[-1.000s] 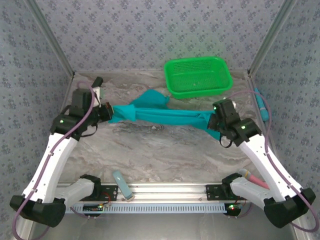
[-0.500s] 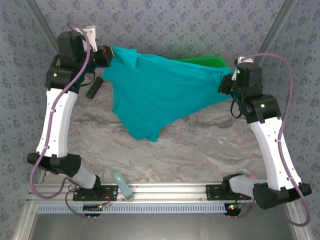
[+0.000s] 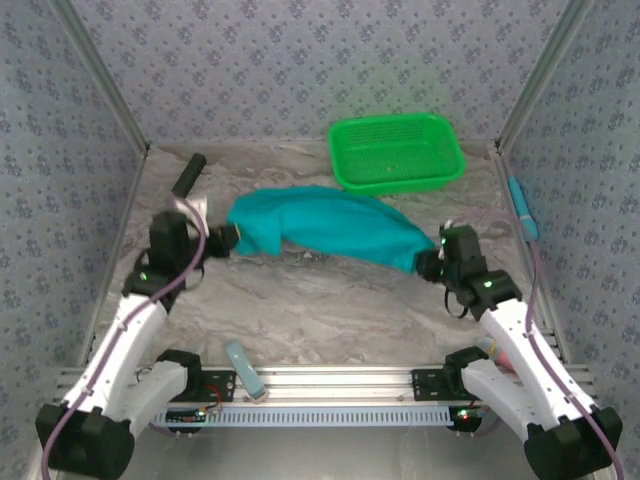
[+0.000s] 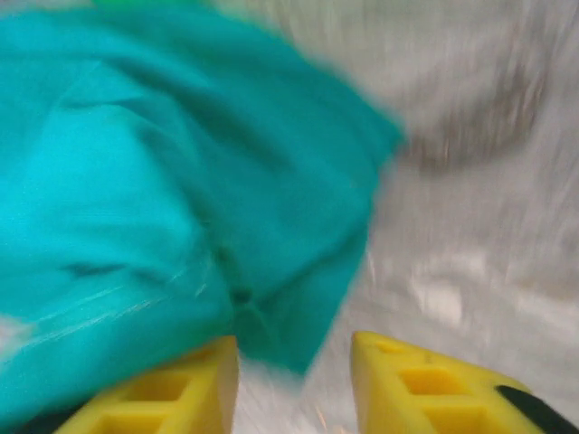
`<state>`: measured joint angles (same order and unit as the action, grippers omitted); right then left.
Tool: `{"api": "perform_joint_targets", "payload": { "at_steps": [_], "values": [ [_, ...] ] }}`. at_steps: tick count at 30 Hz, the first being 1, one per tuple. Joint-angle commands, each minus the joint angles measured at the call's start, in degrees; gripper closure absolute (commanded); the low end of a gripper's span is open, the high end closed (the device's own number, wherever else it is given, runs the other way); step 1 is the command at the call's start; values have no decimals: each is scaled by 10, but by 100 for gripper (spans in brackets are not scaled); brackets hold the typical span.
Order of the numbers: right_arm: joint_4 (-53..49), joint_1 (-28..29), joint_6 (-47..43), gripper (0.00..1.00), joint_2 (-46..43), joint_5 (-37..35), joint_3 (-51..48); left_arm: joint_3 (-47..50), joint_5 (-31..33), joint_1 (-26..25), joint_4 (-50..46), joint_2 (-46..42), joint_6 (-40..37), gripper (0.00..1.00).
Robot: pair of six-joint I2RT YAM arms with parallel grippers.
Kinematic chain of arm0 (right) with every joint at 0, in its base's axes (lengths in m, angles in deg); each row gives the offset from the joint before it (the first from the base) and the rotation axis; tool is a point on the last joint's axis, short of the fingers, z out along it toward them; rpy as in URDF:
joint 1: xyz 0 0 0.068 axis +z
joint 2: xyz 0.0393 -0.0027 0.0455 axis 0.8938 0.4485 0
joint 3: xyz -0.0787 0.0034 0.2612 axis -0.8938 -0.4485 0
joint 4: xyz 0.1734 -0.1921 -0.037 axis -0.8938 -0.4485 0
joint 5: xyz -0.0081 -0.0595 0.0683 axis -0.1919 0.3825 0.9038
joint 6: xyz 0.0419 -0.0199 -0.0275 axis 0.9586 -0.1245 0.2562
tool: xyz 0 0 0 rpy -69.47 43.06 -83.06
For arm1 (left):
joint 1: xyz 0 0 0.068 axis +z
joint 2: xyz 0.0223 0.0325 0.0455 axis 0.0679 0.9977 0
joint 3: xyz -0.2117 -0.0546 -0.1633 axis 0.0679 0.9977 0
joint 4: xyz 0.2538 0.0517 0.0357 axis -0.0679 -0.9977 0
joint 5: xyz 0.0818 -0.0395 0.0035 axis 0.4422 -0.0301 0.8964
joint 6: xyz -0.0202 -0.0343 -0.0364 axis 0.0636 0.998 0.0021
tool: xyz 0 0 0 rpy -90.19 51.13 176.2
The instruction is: Fold the inside-out t-shirt
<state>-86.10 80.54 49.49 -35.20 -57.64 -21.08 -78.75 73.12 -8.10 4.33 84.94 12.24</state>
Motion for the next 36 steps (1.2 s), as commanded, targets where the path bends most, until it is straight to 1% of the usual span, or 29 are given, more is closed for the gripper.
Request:
{"api": "perform_joint_targets", "payload": {
  "at_steps": [1,2,4,5,6,7,8,10,13,14,16,18,19,21,23,24,25,26,28,29,31,34,35,36],
  "values": [
    [16,3,42,52,-34,62,-29,73,49,8,19,-85,61,72],
    [18,3,38,49,-30,79,-29,77,69,11,-7,-103,74,66],
    [30,12,33,48,-4,113,-16,72,119,20,-75,-130,112,31],
    [36,20,35,47,15,123,-8,66,136,24,-103,-132,135,27],
    [51,35,37,47,39,132,1,59,143,33,-123,-127,156,27],
    [61,54,33,46,65,134,13,56,131,40,-126,-115,173,27],
    [61,72,33,46,85,118,25,55,111,46,-115,-98,182,27],
    [46,117,44,45,140,54,46,46,63,50,-81,-38,190,24],
    [44,137,61,46,207,8,51,0,31,50,-81,72,169,24],
    [44,137,69,46,221,8,47,-15,21,49,-80,102,157,25],
    [69,141,82,47,246,34,27,-38,17,43,-79,156,150,30],
    [88,152,99,48,261,35,7,-46,17,33,-66,189,152,38],
    [89,155,101,49,270,33,1,-50,21,23,-62,203,156,39],
    [85,155,104,51,283,27,-6,-54,49,-1,-60,221,163,40],
    [81,157,123,52,299,22,-12,-53,80,-18,-58,238,177,44],
    [82,159,130,54,308,24,-16,-50,90,-22,-54,249,186,46],
    [87,165,132,59,315,32,-21,-47,97,-22,-51,263,195,49],
    [91,174,131,65,319,41,-22,-46,108,-22,-51,274,205,55],
    [88,206,127,80,329,54,-11,-38,142,-22,-46,299,217,70],
    [85,224,124,87,333,64,-3,-33,150,-21,-39,309,216,74],
    [85,264,122,99,347,103,16,-37,160,-10,-34,338,203,86],
    [117,329,113,100,376,186,40,-86,158,23,-64,390,163,98],
    [138,355,113,100,393,224,52,-111,147,41,-83,411,148,100],
    [160,381,113,100,412,262,68,-133,140,57,-95,426,133,100]
  ]
}}
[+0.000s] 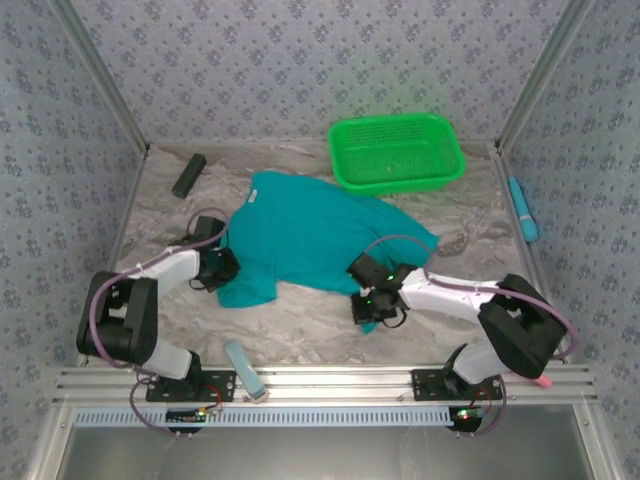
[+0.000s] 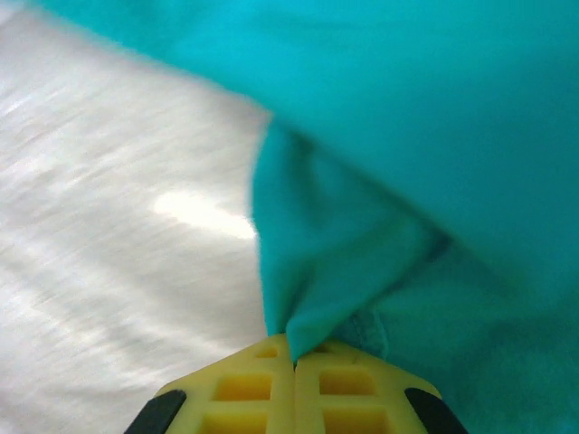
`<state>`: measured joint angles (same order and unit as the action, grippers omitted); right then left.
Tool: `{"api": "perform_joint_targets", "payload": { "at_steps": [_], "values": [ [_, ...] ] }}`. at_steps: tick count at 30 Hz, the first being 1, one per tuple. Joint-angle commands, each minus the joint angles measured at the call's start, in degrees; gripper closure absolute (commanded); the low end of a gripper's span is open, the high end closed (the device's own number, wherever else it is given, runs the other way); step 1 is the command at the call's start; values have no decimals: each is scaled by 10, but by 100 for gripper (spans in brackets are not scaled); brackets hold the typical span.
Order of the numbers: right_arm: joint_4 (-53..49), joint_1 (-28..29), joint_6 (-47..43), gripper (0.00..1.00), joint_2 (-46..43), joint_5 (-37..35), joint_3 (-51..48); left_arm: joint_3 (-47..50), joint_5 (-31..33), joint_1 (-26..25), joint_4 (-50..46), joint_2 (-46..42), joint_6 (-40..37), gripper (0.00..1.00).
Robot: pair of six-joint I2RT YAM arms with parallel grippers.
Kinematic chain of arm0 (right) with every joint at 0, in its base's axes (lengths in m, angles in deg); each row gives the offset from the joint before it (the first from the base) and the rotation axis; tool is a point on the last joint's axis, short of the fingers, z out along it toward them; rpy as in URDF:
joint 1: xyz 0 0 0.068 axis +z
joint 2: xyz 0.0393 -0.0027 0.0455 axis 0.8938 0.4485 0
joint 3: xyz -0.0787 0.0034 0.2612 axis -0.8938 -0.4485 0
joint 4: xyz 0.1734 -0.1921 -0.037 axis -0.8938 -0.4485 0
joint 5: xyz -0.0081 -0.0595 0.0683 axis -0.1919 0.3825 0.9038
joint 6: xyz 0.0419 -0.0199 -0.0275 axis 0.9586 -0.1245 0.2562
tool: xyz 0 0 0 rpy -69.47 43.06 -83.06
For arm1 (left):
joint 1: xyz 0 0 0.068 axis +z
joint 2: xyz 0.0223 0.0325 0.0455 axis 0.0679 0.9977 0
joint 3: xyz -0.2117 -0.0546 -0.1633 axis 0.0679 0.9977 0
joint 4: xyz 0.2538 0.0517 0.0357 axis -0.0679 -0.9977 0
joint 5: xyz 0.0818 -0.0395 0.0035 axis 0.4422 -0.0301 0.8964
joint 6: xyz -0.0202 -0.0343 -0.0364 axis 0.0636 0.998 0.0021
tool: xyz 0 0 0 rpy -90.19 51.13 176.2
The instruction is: Fold the inside-out t-shirt
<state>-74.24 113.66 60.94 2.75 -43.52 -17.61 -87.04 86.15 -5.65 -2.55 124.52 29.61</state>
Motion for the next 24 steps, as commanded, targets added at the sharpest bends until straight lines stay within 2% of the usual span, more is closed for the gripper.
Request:
{"api": "perform_joint_targets", "payload": {
  "at_steps": [1,2,4,7,9,11,13,17,19,21,24],
  "values": [
    [55,77,-26,100,53,159,55,-71,7,46,-37,44,-57,98],
    [62,100,-36,100,66,179,75,-90,10,58,-50,52,-69,97],
    [61,138,-58,86,89,207,118,-130,25,82,-62,65,-94,95],
    [54,130,-85,69,78,229,143,-195,26,99,-87,89,-131,87],
    [42,81,-101,59,54,237,143,-239,30,100,-116,110,-144,83],
    [16,11,-116,56,30,223,146,-263,20,99,-136,124,-147,81],
    [-25,-72,-136,56,14,168,155,-257,0,98,-133,124,-135,77],
    [-61,-212,-135,55,23,-5,156,-222,-13,73,-126,116,-115,73],
    [-53,-262,-128,55,38,-38,146,-197,-13,56,-125,119,-108,72],
    [-47,-292,-124,55,54,-43,138,-172,-16,48,-118,124,-101,72],
    [-45,-301,-106,57,78,-52,121,-147,-18,43,-96,137,-91,74]
  ]
}}
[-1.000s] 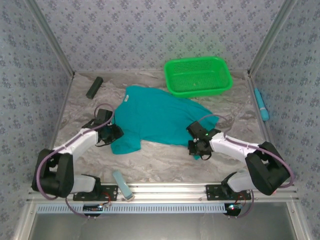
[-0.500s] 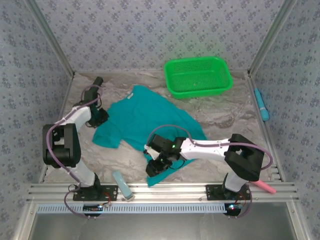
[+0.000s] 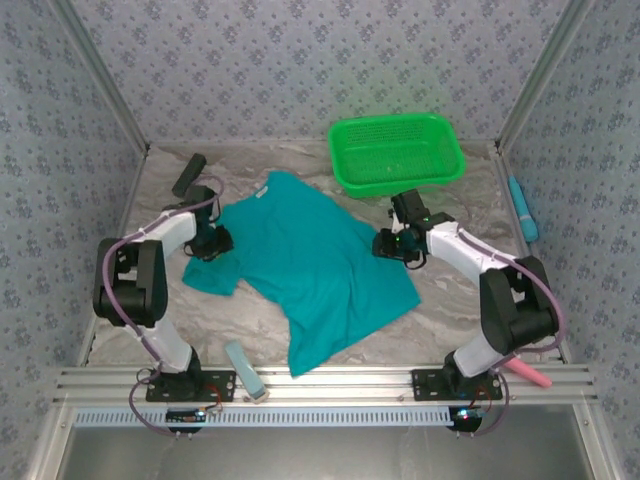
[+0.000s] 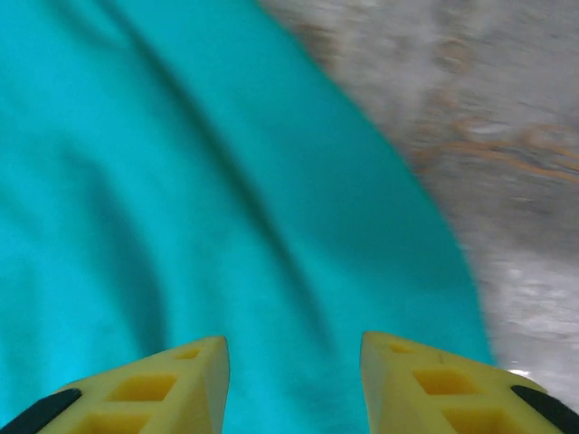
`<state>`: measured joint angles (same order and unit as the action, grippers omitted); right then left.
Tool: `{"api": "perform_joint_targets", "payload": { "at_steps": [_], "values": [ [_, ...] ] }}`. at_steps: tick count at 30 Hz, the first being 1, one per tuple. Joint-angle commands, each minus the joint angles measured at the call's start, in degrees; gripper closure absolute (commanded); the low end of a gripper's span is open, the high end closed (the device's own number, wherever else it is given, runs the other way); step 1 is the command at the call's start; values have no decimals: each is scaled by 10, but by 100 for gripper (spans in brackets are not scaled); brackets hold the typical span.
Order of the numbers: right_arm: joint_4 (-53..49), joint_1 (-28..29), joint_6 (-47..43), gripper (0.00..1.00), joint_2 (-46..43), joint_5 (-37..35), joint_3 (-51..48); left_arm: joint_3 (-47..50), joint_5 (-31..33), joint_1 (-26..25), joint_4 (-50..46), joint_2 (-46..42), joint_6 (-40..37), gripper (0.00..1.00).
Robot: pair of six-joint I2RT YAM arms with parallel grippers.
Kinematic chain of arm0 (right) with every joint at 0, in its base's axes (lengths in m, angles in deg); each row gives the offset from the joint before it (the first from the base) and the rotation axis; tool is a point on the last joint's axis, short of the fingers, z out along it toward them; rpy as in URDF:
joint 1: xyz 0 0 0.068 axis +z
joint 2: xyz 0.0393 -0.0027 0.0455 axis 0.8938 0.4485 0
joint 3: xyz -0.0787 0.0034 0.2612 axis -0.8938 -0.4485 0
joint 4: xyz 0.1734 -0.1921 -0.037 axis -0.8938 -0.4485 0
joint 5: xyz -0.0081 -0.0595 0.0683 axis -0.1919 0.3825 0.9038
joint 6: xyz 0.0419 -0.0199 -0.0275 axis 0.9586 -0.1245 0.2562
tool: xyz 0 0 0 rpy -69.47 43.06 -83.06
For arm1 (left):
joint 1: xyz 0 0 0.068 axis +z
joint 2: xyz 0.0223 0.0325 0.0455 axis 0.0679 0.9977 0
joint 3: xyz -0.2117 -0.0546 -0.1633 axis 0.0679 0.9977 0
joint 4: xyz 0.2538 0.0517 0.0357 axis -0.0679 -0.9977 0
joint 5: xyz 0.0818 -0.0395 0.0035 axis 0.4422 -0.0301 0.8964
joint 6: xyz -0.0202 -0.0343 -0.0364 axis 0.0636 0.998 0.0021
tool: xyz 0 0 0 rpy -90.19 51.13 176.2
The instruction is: Fold the inside-out t-shirt
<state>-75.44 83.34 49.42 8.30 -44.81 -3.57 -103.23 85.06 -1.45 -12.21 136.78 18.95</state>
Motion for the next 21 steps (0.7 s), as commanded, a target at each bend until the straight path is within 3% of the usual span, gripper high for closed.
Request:
{"api": "perform_joint_targets", "payload": {
  "at_steps": [1,4,9,15,17,18,21],
  "values": [
    [-31,5,14,60,29,-31,-31,13,-8,2,1,25,14,75],
    [-26,32,31,70,39,-9,-59,-12,1,1,0,57,1,84],
    [-22,134,77,100,24,27,-95,-115,6,-11,-22,129,-46,94],
    [-6,298,180,100,-10,58,-73,-282,17,-40,-55,220,-130,97],
    [-22,321,182,92,-23,40,-51,-340,24,-40,-82,248,-169,95],
    [-27,325,174,85,-31,36,-45,-358,23,-40,-88,256,-186,93],
    [-54,300,142,68,-57,11,-34,-412,43,-40,-112,276,-208,66]
  ]
}}
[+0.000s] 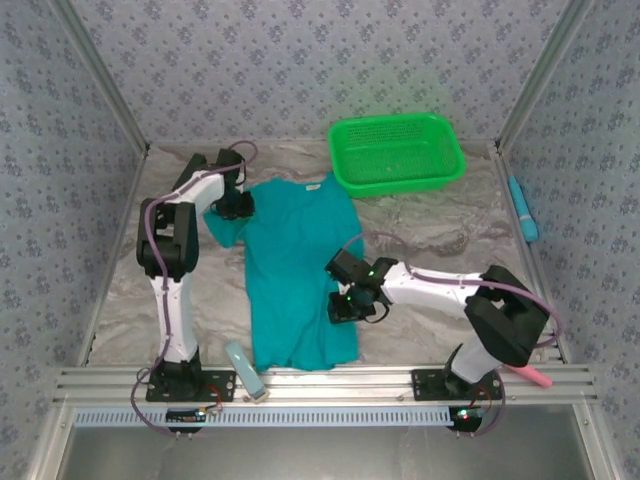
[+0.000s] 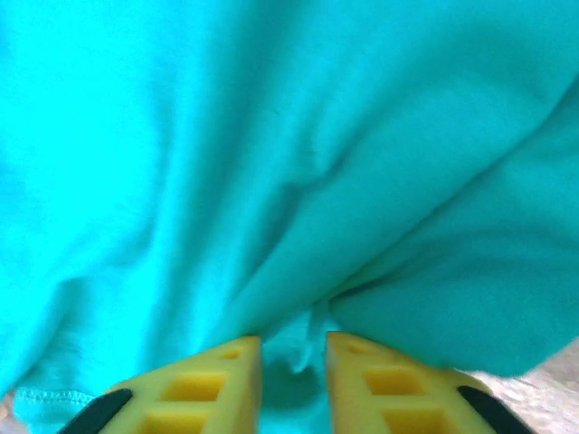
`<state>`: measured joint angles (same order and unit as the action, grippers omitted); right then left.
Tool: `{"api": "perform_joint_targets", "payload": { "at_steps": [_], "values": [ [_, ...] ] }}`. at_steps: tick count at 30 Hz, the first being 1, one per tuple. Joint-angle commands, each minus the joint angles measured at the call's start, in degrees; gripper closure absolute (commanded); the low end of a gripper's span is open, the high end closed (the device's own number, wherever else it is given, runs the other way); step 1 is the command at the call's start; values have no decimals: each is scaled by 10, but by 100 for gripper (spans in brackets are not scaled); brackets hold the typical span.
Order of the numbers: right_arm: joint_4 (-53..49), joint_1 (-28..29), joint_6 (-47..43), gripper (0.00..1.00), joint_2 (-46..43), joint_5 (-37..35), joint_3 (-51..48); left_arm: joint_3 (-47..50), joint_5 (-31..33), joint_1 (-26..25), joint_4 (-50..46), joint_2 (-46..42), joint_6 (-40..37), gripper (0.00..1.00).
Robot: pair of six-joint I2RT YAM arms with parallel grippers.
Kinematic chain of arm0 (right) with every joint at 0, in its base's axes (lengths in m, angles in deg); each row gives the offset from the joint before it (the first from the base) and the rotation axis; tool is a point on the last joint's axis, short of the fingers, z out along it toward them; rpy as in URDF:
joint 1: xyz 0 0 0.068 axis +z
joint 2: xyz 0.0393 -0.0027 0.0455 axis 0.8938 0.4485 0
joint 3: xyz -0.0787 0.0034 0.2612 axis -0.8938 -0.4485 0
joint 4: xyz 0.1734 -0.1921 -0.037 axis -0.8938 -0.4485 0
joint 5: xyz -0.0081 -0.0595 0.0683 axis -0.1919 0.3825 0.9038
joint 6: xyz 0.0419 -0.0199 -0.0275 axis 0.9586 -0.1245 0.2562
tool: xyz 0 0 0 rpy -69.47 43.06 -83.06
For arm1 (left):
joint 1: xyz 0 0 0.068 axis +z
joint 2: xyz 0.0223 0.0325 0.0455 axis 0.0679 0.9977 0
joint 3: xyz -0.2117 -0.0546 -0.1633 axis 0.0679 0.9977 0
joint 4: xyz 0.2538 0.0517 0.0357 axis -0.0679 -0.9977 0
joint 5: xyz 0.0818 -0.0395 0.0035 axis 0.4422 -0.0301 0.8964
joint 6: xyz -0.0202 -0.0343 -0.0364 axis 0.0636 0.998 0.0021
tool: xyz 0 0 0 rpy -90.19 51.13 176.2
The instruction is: Fold the inside-out t-shirt
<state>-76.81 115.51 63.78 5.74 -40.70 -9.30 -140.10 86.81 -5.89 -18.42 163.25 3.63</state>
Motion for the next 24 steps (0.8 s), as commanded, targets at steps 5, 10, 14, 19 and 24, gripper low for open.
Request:
{"api": "perform_joint_targets", "payload": {
  "at_steps": [5,10,14,19,24],
  "values": [
    [-59,-155,-55,57,-57,-44,35,-38,-23,4,-38,-23,-31,57],
    [-15,-253,-88,55,-6,-58,83,43,-25,4,-20,-87,21,56],
    [-19,-273,-94,55,60,-69,134,132,-7,5,-2,-125,32,57],
    [-26,-227,-71,56,74,-77,102,192,4,10,16,-134,35,56],
    [13,-174,-48,60,107,-78,61,204,27,22,24,-122,45,56]
  ]
}}
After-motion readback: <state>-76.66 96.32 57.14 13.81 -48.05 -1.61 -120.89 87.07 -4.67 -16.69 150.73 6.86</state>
